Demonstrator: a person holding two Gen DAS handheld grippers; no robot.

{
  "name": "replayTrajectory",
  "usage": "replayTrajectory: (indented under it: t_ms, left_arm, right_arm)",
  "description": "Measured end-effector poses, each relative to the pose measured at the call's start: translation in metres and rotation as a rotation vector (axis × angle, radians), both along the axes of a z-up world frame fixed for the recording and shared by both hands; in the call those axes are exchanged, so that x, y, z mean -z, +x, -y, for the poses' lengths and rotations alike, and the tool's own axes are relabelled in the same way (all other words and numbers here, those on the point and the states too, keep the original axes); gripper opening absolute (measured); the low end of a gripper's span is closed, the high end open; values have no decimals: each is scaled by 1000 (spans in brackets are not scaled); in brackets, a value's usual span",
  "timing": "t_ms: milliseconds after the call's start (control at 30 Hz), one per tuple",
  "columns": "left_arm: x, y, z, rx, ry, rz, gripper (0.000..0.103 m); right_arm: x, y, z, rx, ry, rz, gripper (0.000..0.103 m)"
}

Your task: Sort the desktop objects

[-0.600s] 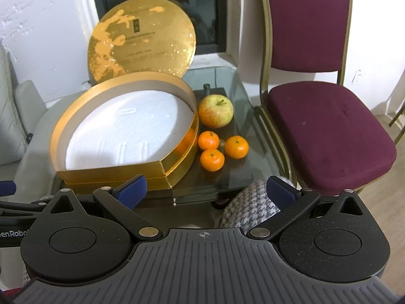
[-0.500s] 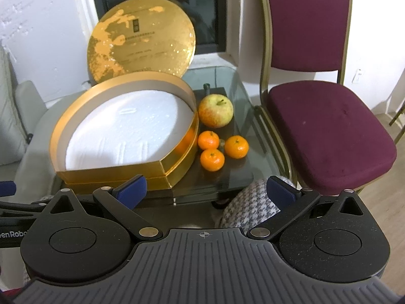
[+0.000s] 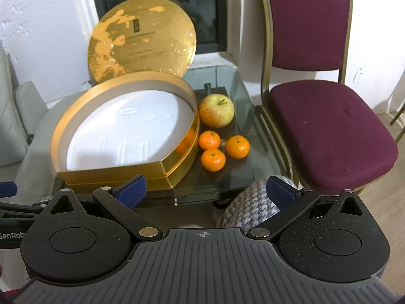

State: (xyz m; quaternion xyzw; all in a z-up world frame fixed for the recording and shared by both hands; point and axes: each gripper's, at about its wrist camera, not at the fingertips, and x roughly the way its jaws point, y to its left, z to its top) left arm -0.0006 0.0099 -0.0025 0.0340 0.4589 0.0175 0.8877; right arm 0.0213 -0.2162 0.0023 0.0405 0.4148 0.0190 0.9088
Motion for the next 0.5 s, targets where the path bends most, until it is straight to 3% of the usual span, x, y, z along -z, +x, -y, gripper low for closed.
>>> replayTrajectory:
  t_ms: [500]
  left_arm:
    - [3, 2, 7, 0, 20, -8, 102]
  right_arm:
    - [0, 4, 0, -2, 8, -12, 103]
